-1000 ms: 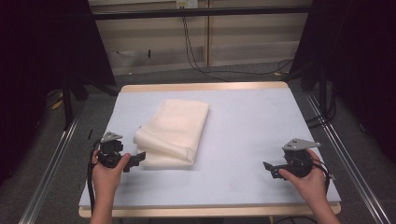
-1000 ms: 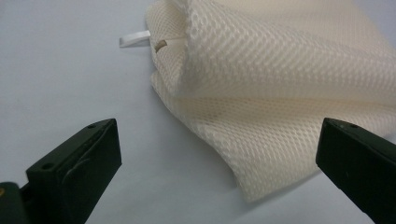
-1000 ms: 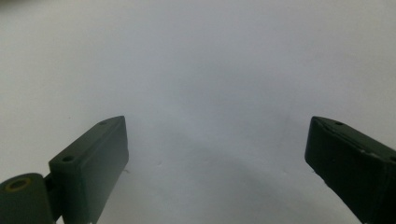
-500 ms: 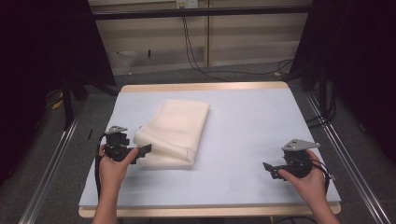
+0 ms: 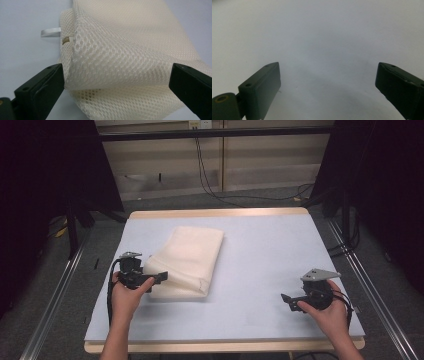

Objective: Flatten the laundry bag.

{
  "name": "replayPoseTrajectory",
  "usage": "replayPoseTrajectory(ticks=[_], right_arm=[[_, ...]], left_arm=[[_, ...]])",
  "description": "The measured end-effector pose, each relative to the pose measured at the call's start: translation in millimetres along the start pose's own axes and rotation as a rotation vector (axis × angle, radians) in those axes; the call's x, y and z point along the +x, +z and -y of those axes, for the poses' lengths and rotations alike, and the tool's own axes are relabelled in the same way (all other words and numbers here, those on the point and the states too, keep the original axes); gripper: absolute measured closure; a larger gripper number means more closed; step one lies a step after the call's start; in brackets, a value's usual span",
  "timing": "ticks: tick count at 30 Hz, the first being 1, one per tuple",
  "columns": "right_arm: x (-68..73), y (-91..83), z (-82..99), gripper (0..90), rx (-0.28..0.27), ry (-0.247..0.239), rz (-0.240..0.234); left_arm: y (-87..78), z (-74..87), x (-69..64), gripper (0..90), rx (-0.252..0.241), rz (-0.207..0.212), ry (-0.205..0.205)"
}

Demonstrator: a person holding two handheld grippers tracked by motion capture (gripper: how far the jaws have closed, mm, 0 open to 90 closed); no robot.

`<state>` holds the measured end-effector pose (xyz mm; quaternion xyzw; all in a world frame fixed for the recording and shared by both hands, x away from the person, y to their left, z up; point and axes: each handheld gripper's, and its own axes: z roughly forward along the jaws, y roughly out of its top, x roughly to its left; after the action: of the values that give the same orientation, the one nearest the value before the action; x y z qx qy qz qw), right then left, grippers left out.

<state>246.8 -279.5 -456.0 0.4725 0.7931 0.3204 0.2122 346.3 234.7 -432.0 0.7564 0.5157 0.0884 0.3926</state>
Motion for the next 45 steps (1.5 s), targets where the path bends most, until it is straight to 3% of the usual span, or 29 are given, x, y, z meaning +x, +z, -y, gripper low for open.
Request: replayPoseTrajectory(ticks=[6,11,20,24,26,30,38,45], right_arm=[[0.2,1.5,-0.1,5.6,0.001,-0.012,-0.005],[1.4,2.1,-0.6,5.6,0.011,-0.008,-0.008],[1.1,3.4,-0.5,5.7,0.009,-0.021,-0.008],[2.3,3.5,-0.6,5.7,0.016,-0.007,-0.012],[1.8,3.8,-0.8,5.7,0.013,-0.01,-0.012],[1.5,3.7,-0.5,5.7,0.015,-0.009,-0.013],[2.5,4.2,-0.8,5.8,0.021,-0.01,-0.017],[5.7,6.3,-2.1,5.7,0.02,-0.028,-0.029]], left_arm=[[-0.9,-2.2,0.9,7.3,0.005,-0.003,0.005],[0.2,-6.6,3.1,13.6,0.01,0.013,-0.028],[-5.1,-11.8,3.8,45.9,0.007,0.019,-0.035],[-6.3,-15.0,1.6,54.7,0.021,0.025,-0.031],[-7.2,-18.7,-0.4,62.6,0.021,0.036,-0.052],[-8.0,-24.1,-6.2,77.2,0.021,0.058,-0.042],[-11.2,-37.6,-20.4,84.3,0.007,0.078,-0.004],[-11.8,-54.2,-45.0,85.3,0.007,0.098,0.055]])
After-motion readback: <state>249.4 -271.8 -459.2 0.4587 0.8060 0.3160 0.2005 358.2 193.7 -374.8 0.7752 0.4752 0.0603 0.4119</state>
